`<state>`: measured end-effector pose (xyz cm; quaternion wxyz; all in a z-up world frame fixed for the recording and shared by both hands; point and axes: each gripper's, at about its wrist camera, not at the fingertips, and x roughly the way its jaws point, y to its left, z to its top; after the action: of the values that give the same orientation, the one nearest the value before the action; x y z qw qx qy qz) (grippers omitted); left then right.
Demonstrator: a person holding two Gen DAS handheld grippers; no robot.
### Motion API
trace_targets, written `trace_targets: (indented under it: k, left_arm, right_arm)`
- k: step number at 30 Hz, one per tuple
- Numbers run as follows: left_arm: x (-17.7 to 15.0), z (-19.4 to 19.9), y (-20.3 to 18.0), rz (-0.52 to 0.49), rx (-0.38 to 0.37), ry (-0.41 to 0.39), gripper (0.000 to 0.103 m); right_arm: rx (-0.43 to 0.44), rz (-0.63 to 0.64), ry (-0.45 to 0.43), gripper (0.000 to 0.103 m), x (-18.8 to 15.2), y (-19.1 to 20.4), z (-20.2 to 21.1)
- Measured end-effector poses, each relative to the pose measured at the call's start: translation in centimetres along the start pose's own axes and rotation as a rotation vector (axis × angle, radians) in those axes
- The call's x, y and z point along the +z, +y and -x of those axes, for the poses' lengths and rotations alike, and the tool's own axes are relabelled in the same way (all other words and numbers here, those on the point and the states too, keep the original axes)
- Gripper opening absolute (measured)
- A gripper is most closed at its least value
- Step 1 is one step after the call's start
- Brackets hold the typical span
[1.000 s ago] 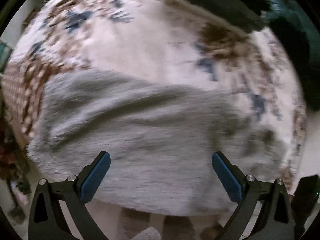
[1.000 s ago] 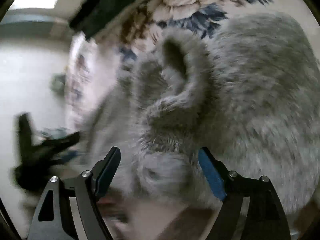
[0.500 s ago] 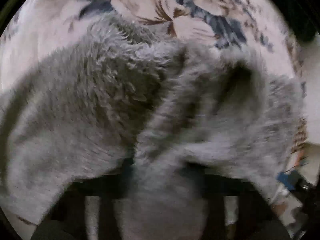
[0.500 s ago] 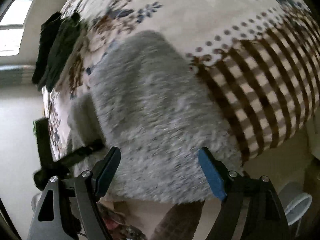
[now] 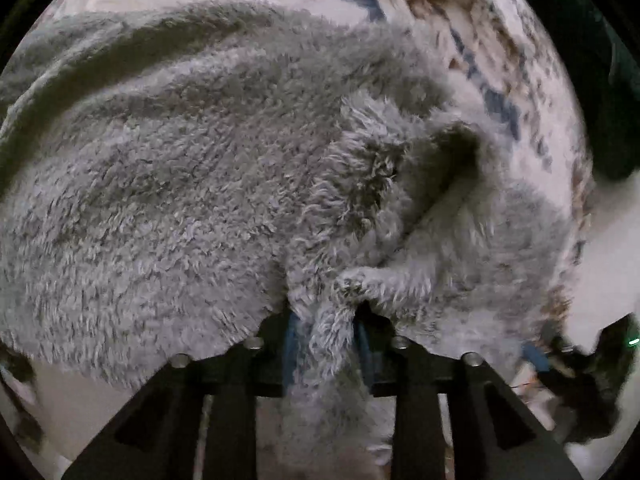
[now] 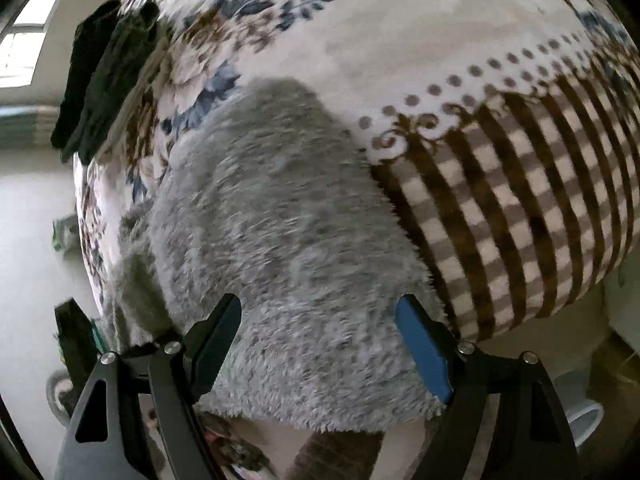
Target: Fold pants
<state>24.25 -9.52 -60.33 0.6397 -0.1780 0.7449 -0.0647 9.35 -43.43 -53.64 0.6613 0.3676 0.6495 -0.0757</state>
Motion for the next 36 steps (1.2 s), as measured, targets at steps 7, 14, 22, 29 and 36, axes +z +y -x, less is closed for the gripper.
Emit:
trace_targets:
  k: [7, 14, 22, 29, 36]
  left_arm:
    - [1.6, 3.8, -1.9, -0.095, 0.017, -0.158, 0.079]
    - [6.4, -0.3, -1.7, -0.088, 0.023, -0.172, 0.014]
    - [5.5, 0.0, 1.6, 0.055, -0.076, -0.146, 0.041]
    - [1.1, 5.7, 3.6, 0.035, 0.025, -0.293, 0.088]
    - [-3.6, 8.8, 13.3, 0.33, 0.114, -0.41, 0.088]
  right_arm:
    - [-0.146, 0.168, 0.008, 0.083, 0.5, 4.8, -0.9]
    - [-0.219, 0.239, 0.015, 0.081, 1.6, 8.2, -3.1]
    - [-0.256, 0.245, 0.056, 0.081, 2.7, 9.3, -5.3]
    - [-0.324, 0.303, 0.057, 0.082, 2.3, 12.4, -5.7]
    - [-0.325, 0.303, 0.083, 0.082, -0.4, 16.7, -7.8]
